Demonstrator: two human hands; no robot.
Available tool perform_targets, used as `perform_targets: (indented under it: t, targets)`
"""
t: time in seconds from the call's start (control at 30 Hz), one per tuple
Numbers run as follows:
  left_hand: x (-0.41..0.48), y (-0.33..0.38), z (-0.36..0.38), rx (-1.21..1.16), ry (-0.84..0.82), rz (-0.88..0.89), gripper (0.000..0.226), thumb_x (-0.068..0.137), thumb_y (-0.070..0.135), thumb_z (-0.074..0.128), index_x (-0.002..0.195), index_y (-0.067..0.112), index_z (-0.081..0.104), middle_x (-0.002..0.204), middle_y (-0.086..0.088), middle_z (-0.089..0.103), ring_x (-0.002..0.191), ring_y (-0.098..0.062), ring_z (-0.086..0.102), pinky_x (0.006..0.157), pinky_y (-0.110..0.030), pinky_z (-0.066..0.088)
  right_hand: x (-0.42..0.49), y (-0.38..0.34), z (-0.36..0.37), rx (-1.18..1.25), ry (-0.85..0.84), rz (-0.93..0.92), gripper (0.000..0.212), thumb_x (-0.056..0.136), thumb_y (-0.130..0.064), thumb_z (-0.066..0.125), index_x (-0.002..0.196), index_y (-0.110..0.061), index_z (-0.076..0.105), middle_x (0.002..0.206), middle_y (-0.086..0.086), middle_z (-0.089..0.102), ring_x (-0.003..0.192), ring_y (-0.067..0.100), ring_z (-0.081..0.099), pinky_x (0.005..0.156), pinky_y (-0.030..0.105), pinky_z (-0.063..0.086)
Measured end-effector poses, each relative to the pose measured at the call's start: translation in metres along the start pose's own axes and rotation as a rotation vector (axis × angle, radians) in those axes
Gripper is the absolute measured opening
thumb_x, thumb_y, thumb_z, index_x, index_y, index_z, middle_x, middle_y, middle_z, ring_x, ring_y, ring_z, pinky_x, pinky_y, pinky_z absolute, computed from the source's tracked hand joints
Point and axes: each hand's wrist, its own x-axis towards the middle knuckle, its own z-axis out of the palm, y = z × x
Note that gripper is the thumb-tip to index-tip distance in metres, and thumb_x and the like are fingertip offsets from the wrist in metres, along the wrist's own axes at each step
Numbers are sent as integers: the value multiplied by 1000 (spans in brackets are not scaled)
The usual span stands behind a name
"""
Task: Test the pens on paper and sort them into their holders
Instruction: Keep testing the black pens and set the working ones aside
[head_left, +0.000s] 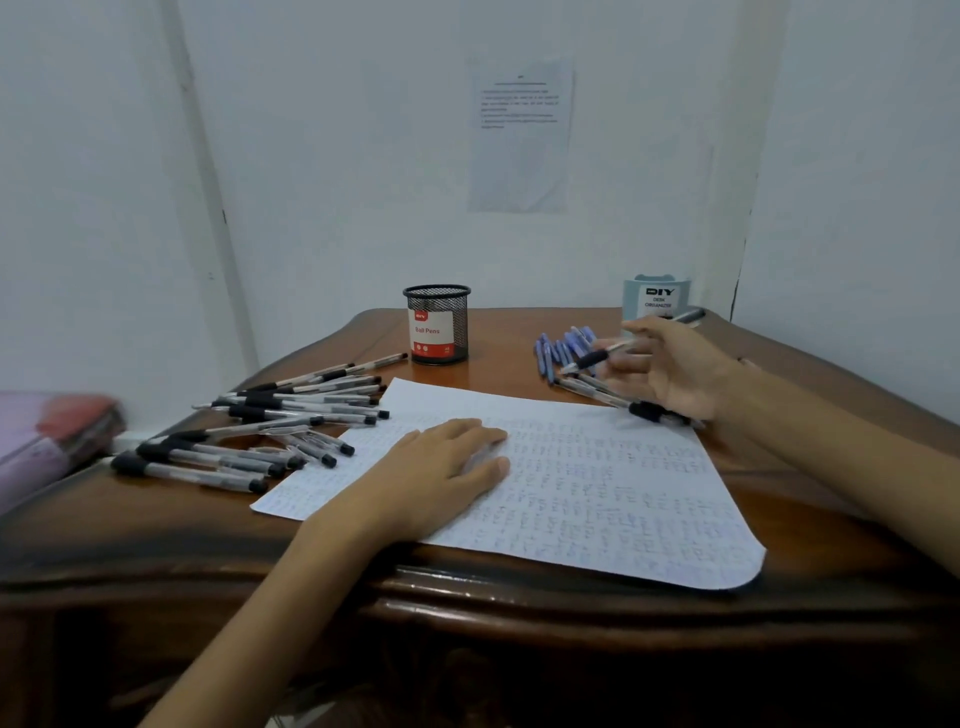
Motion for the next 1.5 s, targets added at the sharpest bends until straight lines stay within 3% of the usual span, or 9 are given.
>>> perform_targets:
  t: [0.1,0.17,0.23,0.33,0.53,0.7,1.0,1.2,1.5]
  targets:
    - [-1,0,0,4,0,-5,49,97,47,28,144,35,26,154,9,20,138,-9,22,111,-27,14,-6,6,6,-61,-194,71,34,97,-26,41,102,0,62,86,16,72,69,22,72,55,26,59]
    - [-2,1,0,6,0,-4,49,97,47,28,144,35,26,154,9,20,138,-8,22,111,-26,15,-7,11,11,-151,-237,-3,26,96,-21,46,106,-5,64,93,12,72,71,16,71,54,24,57]
    - [-3,3,-1,8,-2,-6,49,97,47,28,144,35,26,154,9,20,138,-8,22,111,-26,15,-7,20,14,-263,-218,-94,13,89,-8,58,99,-10,65,87,5,70,66,8,68,54,20,55]
    - [-3,4,-1,14,1,-5,48,98,45,28,144,34,27,154,9,21,138,-8,22,110,-25,15,-6,33,12,-356,-197,-158,16,80,3,66,84,-13,64,76,-2,68,62,5,63,52,18,54]
    - [-4,4,-1,14,5,-6,48,98,45,28,144,33,27,153,9,23,138,-9,23,110,-25,16,-5,34,10,-416,-98,-239,2,83,-10,67,81,-10,65,69,4,59,54,7,55,44,19,50]
    - [-5,4,-1,20,7,-6,48,98,45,28,144,33,27,153,9,23,138,-9,23,110,-26,17,-4,38,10,-563,43,-301,41,81,-29,70,56,-12,43,40,-1,39,31,9,31,33,17,28]
    - [-4,5,-1,25,13,-10,49,97,46,28,144,34,28,153,10,23,137,-11,25,109,-27,19,-1,39,9,-645,70,-314,42,88,-21,64,57,-13,37,48,4,33,31,7,26,33,16,24]
    - [-4,5,-1,32,7,-13,49,97,46,28,145,34,27,153,9,23,137,-10,25,110,-28,19,3,39,12,-735,148,-355,40,87,0,55,56,-13,33,53,5,28,28,2,29,32,8,25]
    - [-4,5,-1,36,2,-14,49,98,46,27,145,33,27,153,9,22,138,-11,24,110,-27,18,3,40,10,-718,178,-367,36,89,-5,57,58,-12,40,52,5,34,27,2,31,31,11,26]
